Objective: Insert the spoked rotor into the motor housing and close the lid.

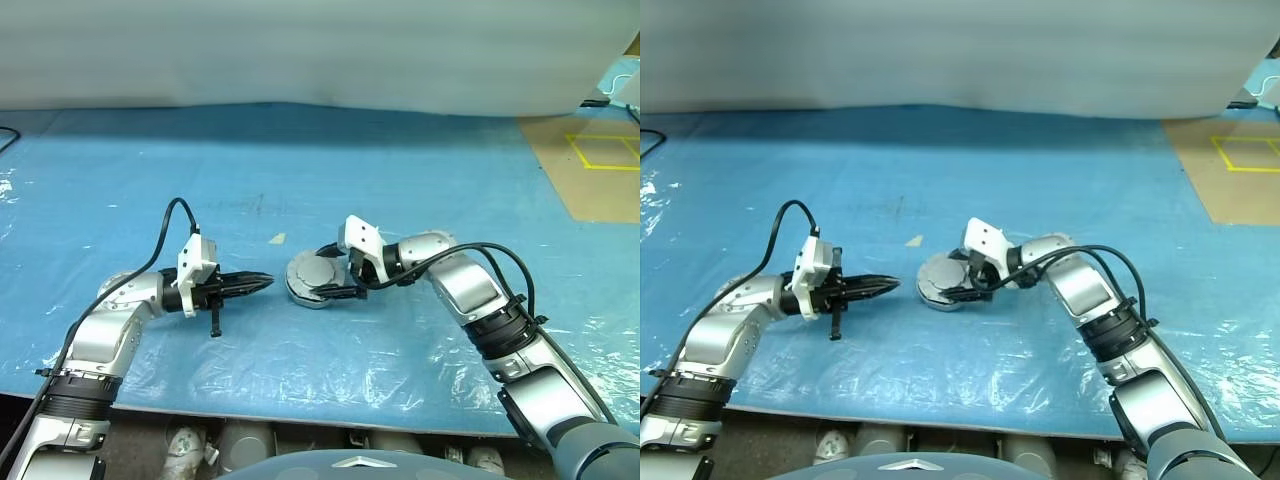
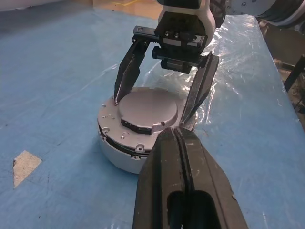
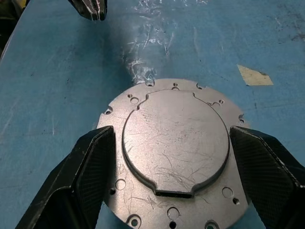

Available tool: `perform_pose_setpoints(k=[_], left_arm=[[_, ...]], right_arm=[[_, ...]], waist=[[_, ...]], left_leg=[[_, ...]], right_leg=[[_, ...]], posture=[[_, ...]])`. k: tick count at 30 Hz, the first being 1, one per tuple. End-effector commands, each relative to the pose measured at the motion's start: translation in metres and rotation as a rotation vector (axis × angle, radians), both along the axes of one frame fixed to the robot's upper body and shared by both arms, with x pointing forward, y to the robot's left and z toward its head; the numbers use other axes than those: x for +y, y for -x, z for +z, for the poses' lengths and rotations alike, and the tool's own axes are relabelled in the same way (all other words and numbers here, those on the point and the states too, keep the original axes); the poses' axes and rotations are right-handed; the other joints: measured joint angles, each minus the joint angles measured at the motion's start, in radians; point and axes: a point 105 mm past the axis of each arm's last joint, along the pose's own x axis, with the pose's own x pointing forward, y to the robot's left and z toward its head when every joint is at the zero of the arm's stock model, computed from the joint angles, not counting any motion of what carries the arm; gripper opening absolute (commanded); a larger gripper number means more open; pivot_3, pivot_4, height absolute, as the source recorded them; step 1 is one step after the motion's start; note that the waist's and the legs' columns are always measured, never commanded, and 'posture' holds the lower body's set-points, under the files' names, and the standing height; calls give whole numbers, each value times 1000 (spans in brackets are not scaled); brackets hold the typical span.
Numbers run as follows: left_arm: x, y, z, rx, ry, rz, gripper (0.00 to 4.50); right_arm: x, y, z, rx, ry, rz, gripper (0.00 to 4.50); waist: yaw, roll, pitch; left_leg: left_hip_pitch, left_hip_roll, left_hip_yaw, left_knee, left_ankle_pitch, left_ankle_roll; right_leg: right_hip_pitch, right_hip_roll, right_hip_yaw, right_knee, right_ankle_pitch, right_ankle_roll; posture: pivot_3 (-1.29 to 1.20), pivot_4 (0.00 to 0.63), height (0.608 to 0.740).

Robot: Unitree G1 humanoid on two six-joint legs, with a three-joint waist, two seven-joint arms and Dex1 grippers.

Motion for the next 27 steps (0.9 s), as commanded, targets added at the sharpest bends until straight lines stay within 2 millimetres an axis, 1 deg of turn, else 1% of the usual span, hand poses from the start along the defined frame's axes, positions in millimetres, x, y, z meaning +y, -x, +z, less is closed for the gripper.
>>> perform_pose_setpoints(k=[1,3,6,7,8,10,14,17,22,25,27], left_arm=[[4,-2,6,-40,-4,9,0],[4,-2,6,-42,-5,10,0],[3,-2,6,-43,-6,10,0],[3,-2,6,-42,-6,9,0],[2,-1,6,-41,-6,8,0],[2,-1,6,-42,-7,7,0],[0,-3,6,-44,-7,5,0],[-2,-2,6,-41,-3,4,0],[-4,-2,6,-41,-2,0,0],[-4,-3,5,-39,-3,2,0],[-5,-5,5,-43,-2,6,0]], right_arm=[[-1,2,-14,11,38,3,4081],[-2,2,-15,1,45,5,4081],[1,4,-11,8,20,27,3474],[2,4,-10,10,11,25,3140],[3,1,-9,6,7,6,2943],[5,-3,-9,0,11,-18,2944],[8,-1,-6,11,-2,-4,2944],[7,-3,-9,13,11,-18,2944],[0,-1,-20,5,62,-13,2944],[-9,-3,-34,-32,137,-16,2944],[-14,-4,-48,10,154,-54,2944]], waist=[[0,0,0],[0,0,0],[0,0,0],[0,0,0],[0,0,0],[-2,0,0],[-3,0,0],[-3,0,0],[-3,0,0],[-2,0,0],[-2,0,-1]], left_leg=[[0,0,0,0,0,0],[1,0,0,0,0,0],[2,0,0,0,0,0],[2,0,0,0,0,0],[2,0,0,0,0,0],[2,0,0,0,0,0],[2,0,0,0,0,0],[3,0,0,0,0,0],[3,0,0,0,0,0],[4,0,0,0,0,0],[5,0,0,0,0,0]], right_leg=[[0,0,0,0,0,0],[1,0,0,0,0,0],[1,0,0,0,0,0],[2,0,0,0,0,0],[2,0,0,0,0,0],[2,0,0,0,0,0],[2,0,0,1,0,0],[2,0,0,1,0,0],[2,0,1,1,0,0],[3,0,1,1,0,0],[4,0,1,1,0,0]], posture=[[0,150,740],[0,150,740],[0,150,740],[0,150,740],[0,150,740],[0,150,740],[0,150,740],[0,150,740],[0,150,740],[0,150,740],[0,150,740]])
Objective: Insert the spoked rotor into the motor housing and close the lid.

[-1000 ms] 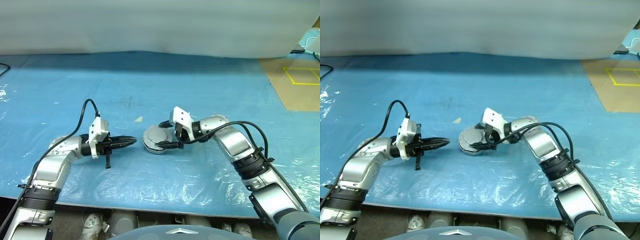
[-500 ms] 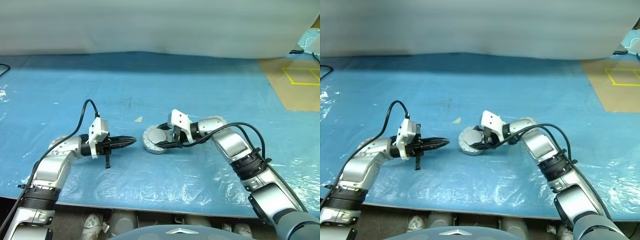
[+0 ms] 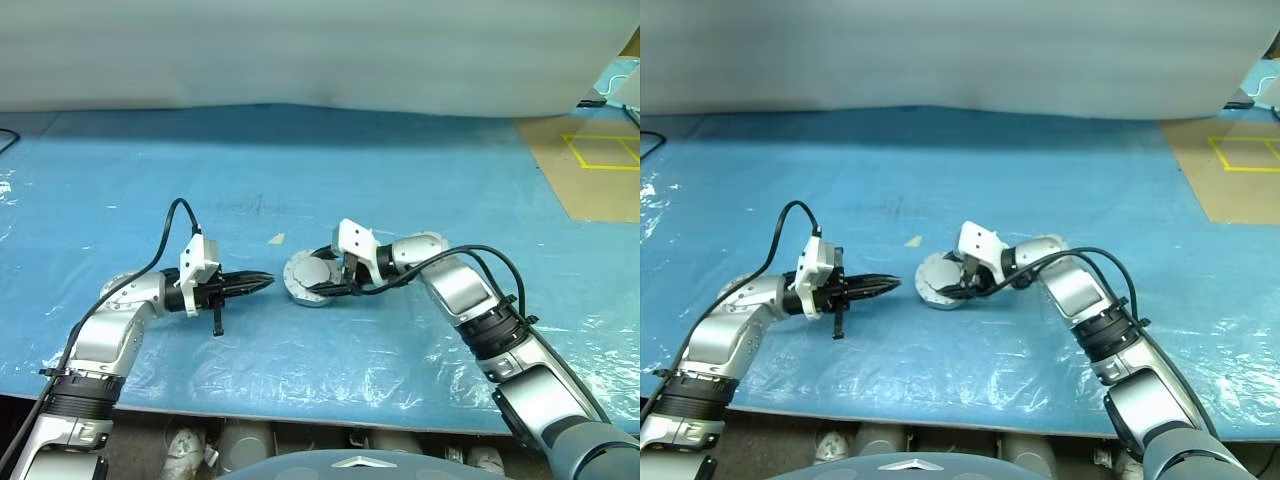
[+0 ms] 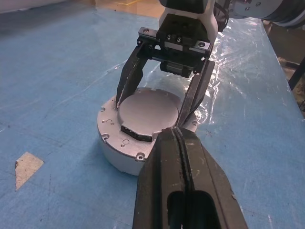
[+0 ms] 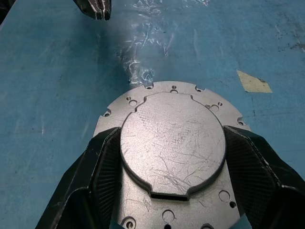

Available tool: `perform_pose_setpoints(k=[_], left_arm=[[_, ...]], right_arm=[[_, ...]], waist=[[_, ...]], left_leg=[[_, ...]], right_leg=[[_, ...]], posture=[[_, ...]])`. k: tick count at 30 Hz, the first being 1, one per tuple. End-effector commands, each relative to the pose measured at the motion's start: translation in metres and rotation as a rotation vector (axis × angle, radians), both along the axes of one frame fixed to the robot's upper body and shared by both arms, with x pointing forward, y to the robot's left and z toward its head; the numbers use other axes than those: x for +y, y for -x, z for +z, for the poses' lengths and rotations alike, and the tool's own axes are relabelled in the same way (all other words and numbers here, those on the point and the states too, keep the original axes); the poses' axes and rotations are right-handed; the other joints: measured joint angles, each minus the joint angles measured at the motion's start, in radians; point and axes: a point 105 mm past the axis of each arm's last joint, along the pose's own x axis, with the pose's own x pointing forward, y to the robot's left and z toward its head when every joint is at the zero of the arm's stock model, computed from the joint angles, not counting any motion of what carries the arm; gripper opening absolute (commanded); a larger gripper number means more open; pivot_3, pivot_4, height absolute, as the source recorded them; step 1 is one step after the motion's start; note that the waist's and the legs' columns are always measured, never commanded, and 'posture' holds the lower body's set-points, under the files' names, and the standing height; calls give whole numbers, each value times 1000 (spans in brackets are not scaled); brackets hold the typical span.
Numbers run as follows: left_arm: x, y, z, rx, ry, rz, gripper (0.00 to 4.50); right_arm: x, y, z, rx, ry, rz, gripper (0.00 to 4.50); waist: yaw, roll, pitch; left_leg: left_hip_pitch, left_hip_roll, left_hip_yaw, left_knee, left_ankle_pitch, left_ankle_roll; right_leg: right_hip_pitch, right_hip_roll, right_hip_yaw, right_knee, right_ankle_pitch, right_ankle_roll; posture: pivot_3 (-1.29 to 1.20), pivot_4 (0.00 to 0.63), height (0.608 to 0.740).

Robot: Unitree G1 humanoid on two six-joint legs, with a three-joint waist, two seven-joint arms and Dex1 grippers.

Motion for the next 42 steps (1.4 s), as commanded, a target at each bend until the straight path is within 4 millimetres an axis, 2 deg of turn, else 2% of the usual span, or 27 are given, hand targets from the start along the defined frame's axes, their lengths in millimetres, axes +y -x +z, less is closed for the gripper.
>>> perform_pose_setpoints(k=[1,3,6,8,12,18,22,24,26,33,36,40,42], left_arm=[[-4,-3,6,-38,1,-6,0],[-6,-4,6,-46,2,-5,0],[-9,-6,6,-54,3,-6,0],[-10,-8,5,-56,-6,-2,0],[-14,-18,-16,-12,-73,42,0],[-25,-31,-20,-12,-9,112,0],[-29,-30,-25,15,12,94,0],[-27,-29,-40,-26,-91,73,0],[-26,-29,-47,-24,-120,73,0],[-36,-28,-55,-29,-144,37,0],[-43,-29,-52,-38,-140,21,0],[-47,-30,-45,-54,-132,4,0],[-47,-32,-40,-60,-131,3,0]], right_arm=[[-20,-2,-45,86,129,-97,2944],[-22,-3,-49,109,127,-120,2944],[-21,-2,-43,147,86,-132,2944],[-22,-2,-39,158,69,-137,2944],[-22,-3,-33,173,40,-152,2944],[-21,-3,-30,171,25,-162,2944],[-22,-1,-32,173,29,-166,2944],[-23,0,-34,175,33,-168,2944],[-24,1,-35,176,34,-169,2944],[-25,2,-34,165,30,-180,2944],[-23,1,-33,138,23,-170,2944],[-21,4,-31,123,13,-157,4343],[-17,4,-24,166,-39,-170,4464]], waist=[[0,0,-1],[0,0,-2],[1,0,-2],[2,0,-2],[3,0,-2],[3,0,-2],[3,0,-2],[3,0,-2],[5,0,-3],[6,1,-4],[8,2,-7],[10,3,-7],[11,3,-7]], left_leg=[[1,0,0,0,0,0],[5,0,0,0,0,0],[14,0,0,-1,-1,2],[18,0,0,-2,-3,4],[18,0,0,-2,-3,4],[14,0,1,-4,-1,1],[14,-1,1,-6,-1,1],[14,0,1,-7,-1,1],[14,-1,1,-8,-1,1],[16,-1,1,-13,-1,1],[17,-2,1,-15,-1,1],[17,-2,1,-16,-1,1],[17,-2,1,-16,-1,1]], right_leg=[[1,0,0,0,0,0],[4,0,0,0,0,0],[12,0,1,0,0,0],[15,-1,2,-1,-4,6],[15,-3,4,-1,-2,4],[12,-2,4,-3,-1,1],[12,-2,4,-4,-1,2],[12,-2,4,-6,-1,2],[12,-2,4,-7,-1,2],[14,-3,4,-11,-1,2],[15,-3,4,-14,-1,2],[16,-4,4,-15,-1,2],[16,-4,4,-15,-1,2]], posture=[[0,150,740],[0,150,740],[0,150,740],[0,150,740],[0,150,740],[0,150,740],[0,150,740],[0,150,740],[0,150,740],[0,150,740],[0,150,740],[0,150,740],[0,150,740]])
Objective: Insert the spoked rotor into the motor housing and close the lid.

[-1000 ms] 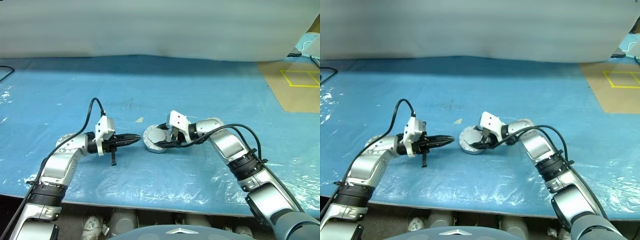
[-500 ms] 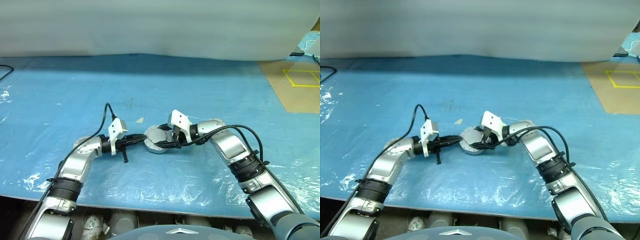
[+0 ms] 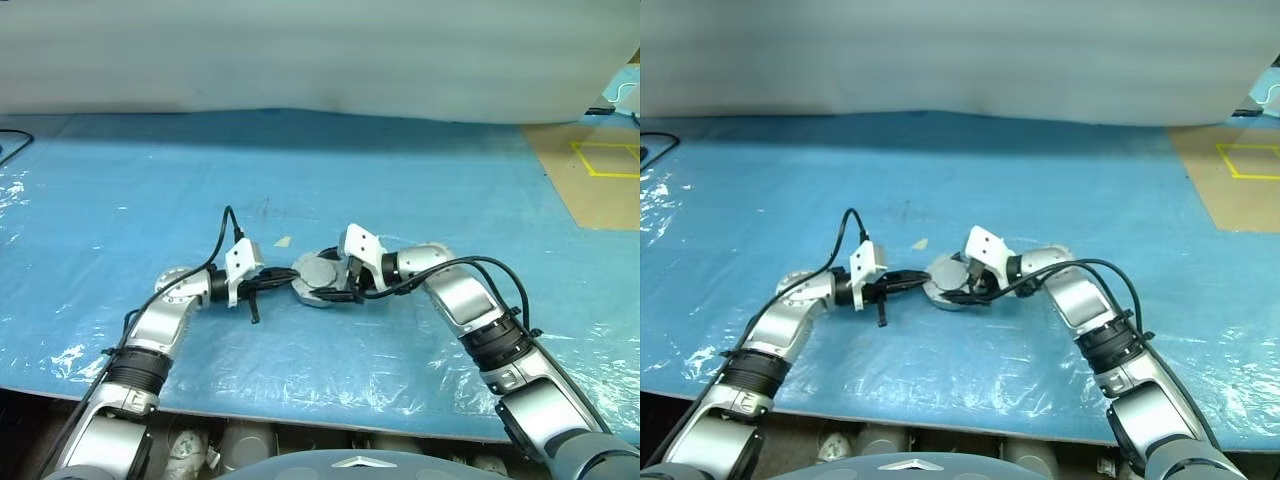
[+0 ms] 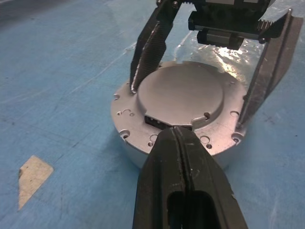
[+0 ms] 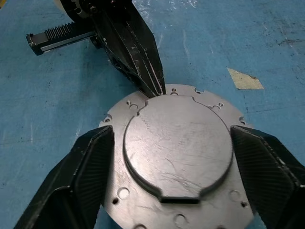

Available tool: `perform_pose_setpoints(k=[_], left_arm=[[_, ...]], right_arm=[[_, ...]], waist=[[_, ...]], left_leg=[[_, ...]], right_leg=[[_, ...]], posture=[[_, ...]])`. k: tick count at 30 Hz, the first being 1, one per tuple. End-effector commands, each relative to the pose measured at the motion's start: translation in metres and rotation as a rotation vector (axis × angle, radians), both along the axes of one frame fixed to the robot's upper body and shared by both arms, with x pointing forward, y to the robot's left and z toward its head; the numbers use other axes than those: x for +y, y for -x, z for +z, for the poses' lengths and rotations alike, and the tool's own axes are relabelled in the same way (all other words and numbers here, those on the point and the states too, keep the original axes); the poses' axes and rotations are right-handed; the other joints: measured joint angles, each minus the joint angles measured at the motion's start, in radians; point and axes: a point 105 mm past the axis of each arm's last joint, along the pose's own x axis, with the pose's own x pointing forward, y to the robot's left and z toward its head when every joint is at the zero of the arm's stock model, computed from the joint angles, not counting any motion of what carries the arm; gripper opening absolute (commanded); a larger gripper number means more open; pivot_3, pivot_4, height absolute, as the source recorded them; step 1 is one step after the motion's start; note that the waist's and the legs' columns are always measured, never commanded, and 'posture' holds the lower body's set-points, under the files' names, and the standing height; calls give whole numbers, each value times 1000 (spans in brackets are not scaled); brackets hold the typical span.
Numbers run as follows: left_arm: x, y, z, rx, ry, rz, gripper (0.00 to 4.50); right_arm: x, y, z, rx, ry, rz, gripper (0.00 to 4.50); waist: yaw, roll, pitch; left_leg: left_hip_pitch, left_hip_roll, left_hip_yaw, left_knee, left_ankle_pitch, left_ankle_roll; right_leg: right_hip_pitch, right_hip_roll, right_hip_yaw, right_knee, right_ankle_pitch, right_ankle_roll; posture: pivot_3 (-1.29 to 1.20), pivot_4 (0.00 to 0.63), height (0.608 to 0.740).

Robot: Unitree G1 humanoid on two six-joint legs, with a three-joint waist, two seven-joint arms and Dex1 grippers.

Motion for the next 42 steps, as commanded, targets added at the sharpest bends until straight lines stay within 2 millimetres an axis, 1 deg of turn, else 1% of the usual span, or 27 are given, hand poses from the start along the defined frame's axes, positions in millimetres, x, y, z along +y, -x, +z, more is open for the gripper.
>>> perform_pose_setpoints(k=[1,6,11,13,15,18,20,21,24,26,30,34,38,42], left_arm=[[-6,1,0,9,-23,-27,0],[-5,-1,6,8,-35,-44,0],[-7,-3,10,0,-41,-52,0],[-9,-3,11,-2,-40,-54,0],[-10,-2,12,-2,-40,-58,0],[-12,-3,13,-3,-35,-61,0],[-11,-3,13,-3,-37,-63,0],[-11,-3,13,-3,-38,-64,0],[-13,-4,14,-4,-34,-65,0],[-14,-3,14,-4,-31,-66,0],[-15,-2,13,0,-30,-71,0],[-13,-3,12,1,-33,-70,0],[-12,-4,12,2,-33,-71,0],[-11,-4,10,3,-34,-69,0]], right_arm=[[-8,2,-13,118,3,-69,4464],[-12,-1,3,33,-27,-79,4464],[-14,-3,20,-15,-102,-111,4464],[-18,-8,31,-65,-142,-157,4464],[-25,-14,33,-91,-154,-207,4464],[-38,-19,31,-22,-194,-273,4464],[-52,-24,33,77,-264,-362,4464],[-60,-24,31,161,-297,-407,4464],[-75,-16,27,364,-376,-480,4464],[-80,-8,19,408,-370,-514,4464],[-76,12,7,527,-389,-517,4464],[-66,22,3,634,-439,-506,4464],[-59,24,-3,722,-488,-517,4464],[-51,20,-4,752,-522,-518,4464]], waist=[[0,0,0],[1,0,0],[1,0,0],[1,0,0],[-1,0,0],[-1,0,0],[0,0,0],[0,0,0],[3,0,0],[8,0,0],[18,1,1],[18,1,1],[18,1,1],[18,1,1]], left_leg=[[0,0,0,0,0,0],[-3,0,0,-2,0,0],[-11,0,0,-1,1,-1],[-15,0,0,-1,1,-1],[-17,0,0,-1,1,-1],[-18,0,0,-1,1,-1],[-18,0,0,-1,1,-1],[-18,0,0,-1,1,-1],[-18,0,0,-1,1,-1],[-18,0,0,-1,1,-1],[-18,0,0,-1,1,-1],[-18,0,0,0,1,-1],[-18,1,0,0,1,-1],[-18,0,0,0,1,-2]], right_leg=[[0,0,0,0,0,0],[-3,0,-1,-1,0,1],[-10,0,-1,-1,0,1],[-13,1,-2,-1,0,1],[-16,1,-3,0,0,2],[-16,1,-4,0,1,4],[-16,1,-4,0,1,4],[-16,1,-4,-1,1,3],[-15,1,-4,-1,1,3],[-15,1,-5,0,1,2],[-15,2,-5,0,0,1],[-15,1,-5,0,0,1],[-15,1,-5,0,0,1],[-15,1,-5,0,0,1]], posture=[[0,150,740],[0,150,740],[0,150,740],[0,150,740],[0,150,740],[0,150,740],[0,150,740],[0,150,740],[0,150,740],[0,150,740],[0,150,740],[0,150,740],[0,150,740],[0,150,740]])
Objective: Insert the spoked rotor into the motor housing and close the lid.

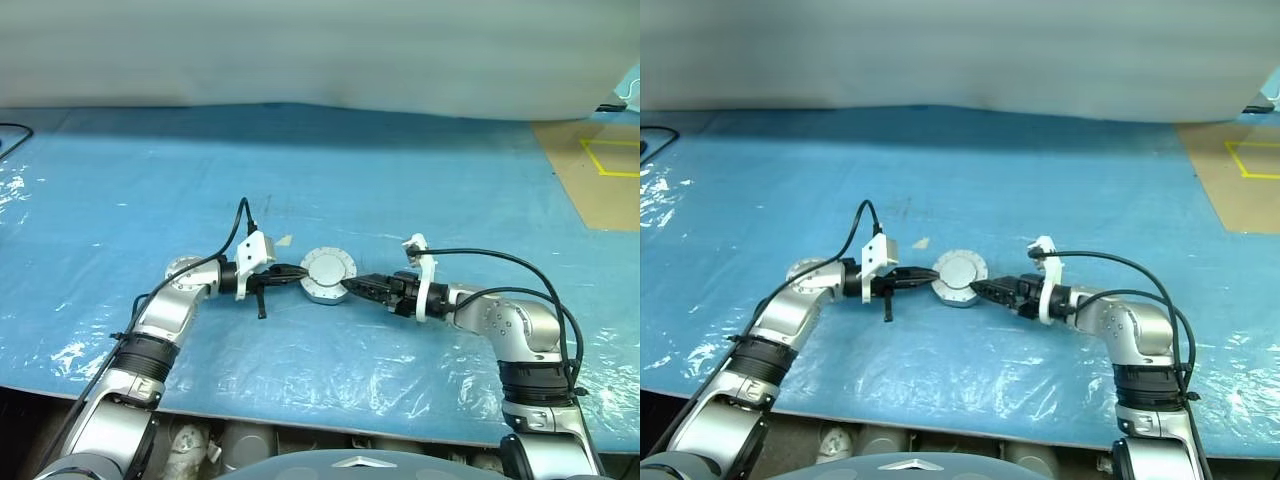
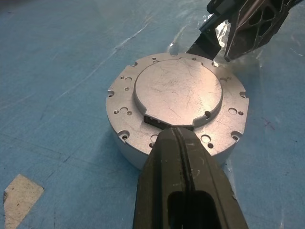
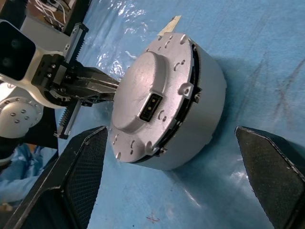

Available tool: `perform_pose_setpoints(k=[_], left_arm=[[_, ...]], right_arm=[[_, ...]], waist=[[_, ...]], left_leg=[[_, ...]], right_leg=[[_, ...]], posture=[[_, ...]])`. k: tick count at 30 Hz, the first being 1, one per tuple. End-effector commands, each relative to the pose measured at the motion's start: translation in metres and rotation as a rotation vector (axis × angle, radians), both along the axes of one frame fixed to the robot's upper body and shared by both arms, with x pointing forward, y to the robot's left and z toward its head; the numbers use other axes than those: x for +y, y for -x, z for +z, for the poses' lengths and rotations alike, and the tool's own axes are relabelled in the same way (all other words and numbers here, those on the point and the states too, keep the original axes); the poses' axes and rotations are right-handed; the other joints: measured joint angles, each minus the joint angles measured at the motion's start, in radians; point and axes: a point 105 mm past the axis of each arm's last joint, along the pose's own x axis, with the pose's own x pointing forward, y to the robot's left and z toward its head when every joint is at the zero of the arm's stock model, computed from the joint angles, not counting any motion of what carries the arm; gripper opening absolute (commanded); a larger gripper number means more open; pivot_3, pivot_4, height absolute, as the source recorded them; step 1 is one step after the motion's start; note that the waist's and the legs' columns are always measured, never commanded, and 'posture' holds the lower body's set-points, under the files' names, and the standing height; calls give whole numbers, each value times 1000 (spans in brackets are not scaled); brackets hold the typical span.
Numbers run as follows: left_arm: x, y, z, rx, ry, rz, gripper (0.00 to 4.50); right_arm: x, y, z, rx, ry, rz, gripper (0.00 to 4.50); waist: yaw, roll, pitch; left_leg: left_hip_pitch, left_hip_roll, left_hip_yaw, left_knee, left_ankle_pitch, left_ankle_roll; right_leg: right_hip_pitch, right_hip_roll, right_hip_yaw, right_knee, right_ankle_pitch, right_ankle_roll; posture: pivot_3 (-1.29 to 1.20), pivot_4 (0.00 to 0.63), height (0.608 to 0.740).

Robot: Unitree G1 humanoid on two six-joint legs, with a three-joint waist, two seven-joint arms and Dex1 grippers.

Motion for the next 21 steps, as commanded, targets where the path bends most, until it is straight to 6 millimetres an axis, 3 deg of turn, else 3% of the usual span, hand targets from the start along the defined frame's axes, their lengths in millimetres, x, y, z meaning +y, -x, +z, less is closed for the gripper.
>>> perform_pose_setpoints(k=[1,17,21], left_arm=[[-1,0,-1,-8,-4,-10,0],[3,-3,-4,-21,-6,5,0],[4,-3,-5,-21,-6,6,0]], right_arm=[[6,-4,3,7,-39,-5,4464],[44,-15,5,10,-109,57,4464],[40,-17,4,10,-108,36,3594]], waist=[[0,0,0],[-4,0,0],[-3,0,0]], left_leg=[[0,0,0,0,0,0],[2,0,0,0,0,0],[1,0,0,0,0,0]], right_leg=[[0,0,0,0,0,0],[1,0,0,2,0,0],[1,0,0,2,0,0]], posture=[[0,150,740],[0,150,740],[0,150,740]])
